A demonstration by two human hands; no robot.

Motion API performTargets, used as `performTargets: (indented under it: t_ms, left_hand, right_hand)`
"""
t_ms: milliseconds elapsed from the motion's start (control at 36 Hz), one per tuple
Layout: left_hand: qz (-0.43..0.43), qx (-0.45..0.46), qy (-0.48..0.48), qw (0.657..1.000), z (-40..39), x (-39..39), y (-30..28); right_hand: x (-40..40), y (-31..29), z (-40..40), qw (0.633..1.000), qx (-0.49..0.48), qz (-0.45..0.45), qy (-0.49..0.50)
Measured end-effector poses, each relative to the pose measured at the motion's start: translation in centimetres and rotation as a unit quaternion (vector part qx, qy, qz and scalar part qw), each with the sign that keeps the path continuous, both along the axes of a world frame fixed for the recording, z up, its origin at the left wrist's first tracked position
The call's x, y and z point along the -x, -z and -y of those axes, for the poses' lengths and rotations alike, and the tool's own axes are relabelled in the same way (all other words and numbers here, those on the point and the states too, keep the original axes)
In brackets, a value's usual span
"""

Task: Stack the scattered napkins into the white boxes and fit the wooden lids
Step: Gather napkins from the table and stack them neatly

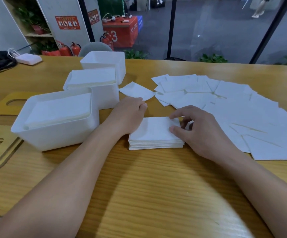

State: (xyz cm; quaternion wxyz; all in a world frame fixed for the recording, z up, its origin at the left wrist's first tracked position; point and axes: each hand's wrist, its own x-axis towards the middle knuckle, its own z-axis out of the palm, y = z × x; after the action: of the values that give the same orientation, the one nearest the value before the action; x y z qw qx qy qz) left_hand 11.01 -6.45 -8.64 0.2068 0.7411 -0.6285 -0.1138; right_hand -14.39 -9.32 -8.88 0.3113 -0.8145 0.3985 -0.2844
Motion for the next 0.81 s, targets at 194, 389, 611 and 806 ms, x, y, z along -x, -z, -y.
performTargets:
  t_ms: [194, 389, 611, 806]
  left_hand:
    - [-0.010, 0.113, 0.012, 0.993, -2.0, 0.3, -0.7]
    - [-0.134, 0.139, 0.156, 0.969, -3.7, 3.6, -1.1]
    - [-0.202, 0.139, 0.149, 0.958, -4.2, 3.5, -1.6]
    - [-0.279, 0.159, 0.012, 0.947, -2.9, 2.4, -1.6]
  right_hand:
    - [0.0, -0.5, -0.1, 0.999, 0.000, 0.047, 0.007]
    - [0.0, -1.2, -0.3, 0.994, -0.054, 0.088, -0.025]
    - [0.3, -1.2, 0.4, 0.991, -0.025, 0.126, 0.037]
    - [0.4, -1.9, -0.2, 0.975, 0.010, 0.220, 0.018]
